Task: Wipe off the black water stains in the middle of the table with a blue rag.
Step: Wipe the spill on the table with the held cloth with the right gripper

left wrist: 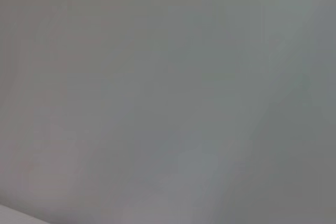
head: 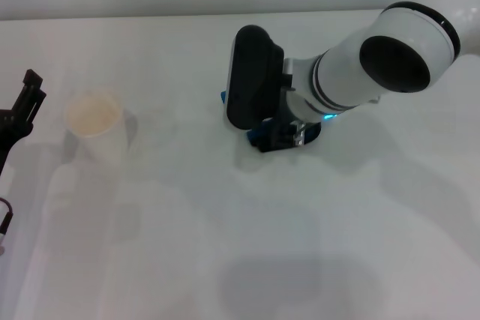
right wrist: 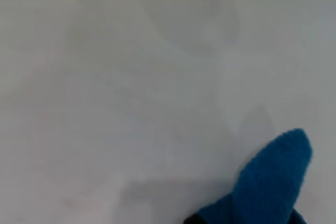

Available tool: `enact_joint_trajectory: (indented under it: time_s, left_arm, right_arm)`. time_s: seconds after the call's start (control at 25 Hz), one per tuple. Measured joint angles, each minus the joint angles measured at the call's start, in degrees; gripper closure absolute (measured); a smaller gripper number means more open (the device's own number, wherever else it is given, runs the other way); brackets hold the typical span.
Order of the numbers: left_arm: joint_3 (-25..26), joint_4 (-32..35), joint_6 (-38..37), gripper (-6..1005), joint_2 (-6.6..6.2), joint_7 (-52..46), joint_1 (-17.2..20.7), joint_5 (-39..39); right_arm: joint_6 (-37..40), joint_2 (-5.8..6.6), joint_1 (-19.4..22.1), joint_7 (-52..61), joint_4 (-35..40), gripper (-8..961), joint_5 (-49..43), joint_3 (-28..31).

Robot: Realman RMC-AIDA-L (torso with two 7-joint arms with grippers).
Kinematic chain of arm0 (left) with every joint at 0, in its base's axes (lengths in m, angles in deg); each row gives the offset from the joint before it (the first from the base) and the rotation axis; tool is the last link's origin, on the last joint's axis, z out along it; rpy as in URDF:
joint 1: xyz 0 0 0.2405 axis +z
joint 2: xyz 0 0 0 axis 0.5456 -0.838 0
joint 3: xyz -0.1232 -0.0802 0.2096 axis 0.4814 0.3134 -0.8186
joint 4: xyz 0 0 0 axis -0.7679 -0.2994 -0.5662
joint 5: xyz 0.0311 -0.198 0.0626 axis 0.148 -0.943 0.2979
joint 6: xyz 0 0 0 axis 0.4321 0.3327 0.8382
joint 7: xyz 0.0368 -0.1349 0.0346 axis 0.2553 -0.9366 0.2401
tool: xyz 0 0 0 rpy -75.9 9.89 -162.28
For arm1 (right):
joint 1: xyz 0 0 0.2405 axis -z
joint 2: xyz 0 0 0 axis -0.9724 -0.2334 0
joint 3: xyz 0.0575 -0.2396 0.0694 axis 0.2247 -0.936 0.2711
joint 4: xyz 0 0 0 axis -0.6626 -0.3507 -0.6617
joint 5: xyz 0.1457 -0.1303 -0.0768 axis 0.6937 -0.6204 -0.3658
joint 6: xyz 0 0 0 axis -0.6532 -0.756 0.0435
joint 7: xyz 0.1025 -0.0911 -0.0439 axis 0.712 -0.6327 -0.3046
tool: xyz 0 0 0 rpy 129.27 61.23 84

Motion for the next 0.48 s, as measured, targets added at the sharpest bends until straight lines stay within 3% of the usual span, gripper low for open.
enact_joint_trajectory:
  time_s: [0.48]
  left_arm:
    - [0.00, 0.10, -0.09, 122, 0.00, 0.00, -0.73, -0.05]
  right_arm:
    - [-8.43, 0.10, 0.20, -9.76, 3.09, 825, 17.58, 1.11]
